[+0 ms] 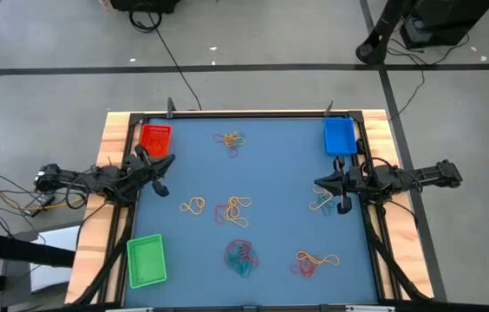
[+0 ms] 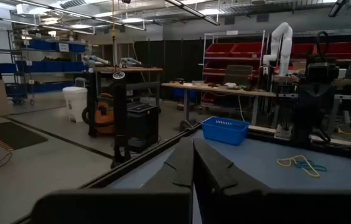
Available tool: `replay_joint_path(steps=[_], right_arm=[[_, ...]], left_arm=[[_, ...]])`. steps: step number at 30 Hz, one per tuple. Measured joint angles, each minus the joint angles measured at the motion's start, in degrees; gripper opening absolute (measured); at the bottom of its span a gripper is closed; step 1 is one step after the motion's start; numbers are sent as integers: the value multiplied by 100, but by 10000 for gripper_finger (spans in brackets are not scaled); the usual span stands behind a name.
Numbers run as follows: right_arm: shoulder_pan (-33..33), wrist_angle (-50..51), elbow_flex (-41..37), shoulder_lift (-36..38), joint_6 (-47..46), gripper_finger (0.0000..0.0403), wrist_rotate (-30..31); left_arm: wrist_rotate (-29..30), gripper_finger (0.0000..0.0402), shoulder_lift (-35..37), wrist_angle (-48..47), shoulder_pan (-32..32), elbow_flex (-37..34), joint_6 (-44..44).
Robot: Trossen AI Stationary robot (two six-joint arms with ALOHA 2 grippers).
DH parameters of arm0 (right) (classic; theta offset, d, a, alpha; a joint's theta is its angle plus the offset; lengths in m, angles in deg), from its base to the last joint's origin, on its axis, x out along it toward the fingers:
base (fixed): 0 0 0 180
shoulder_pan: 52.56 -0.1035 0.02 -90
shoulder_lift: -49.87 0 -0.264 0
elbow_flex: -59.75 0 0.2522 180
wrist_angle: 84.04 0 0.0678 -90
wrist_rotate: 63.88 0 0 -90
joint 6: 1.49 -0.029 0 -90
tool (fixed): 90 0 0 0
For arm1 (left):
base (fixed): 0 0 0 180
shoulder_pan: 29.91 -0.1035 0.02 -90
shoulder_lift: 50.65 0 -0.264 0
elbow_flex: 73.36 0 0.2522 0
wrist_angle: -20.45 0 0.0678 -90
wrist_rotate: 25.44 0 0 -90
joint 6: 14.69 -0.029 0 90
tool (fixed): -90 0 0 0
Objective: Sort rubber bands into baskets
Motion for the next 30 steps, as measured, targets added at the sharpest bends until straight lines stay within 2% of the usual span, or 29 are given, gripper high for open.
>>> replay_joint_path(steps=[12,17,24,26,30], right_arm=[[1,-17,1,0,-93,23,0],[0,-459,1,1,-448,23,0],[1,-839,0,1,-479,23,23],[1,-995,1,-1,-454,23,203],[1,-1253,1,1,-337,23,966]], left_arm=[[0,6,0,1,0,0,1],[0,6,0,0,-2,-2,0],[0,6,0,1,-1,0,1],[0,6,0,11,-2,-1,1],[0,6,0,101,0,0,2]])
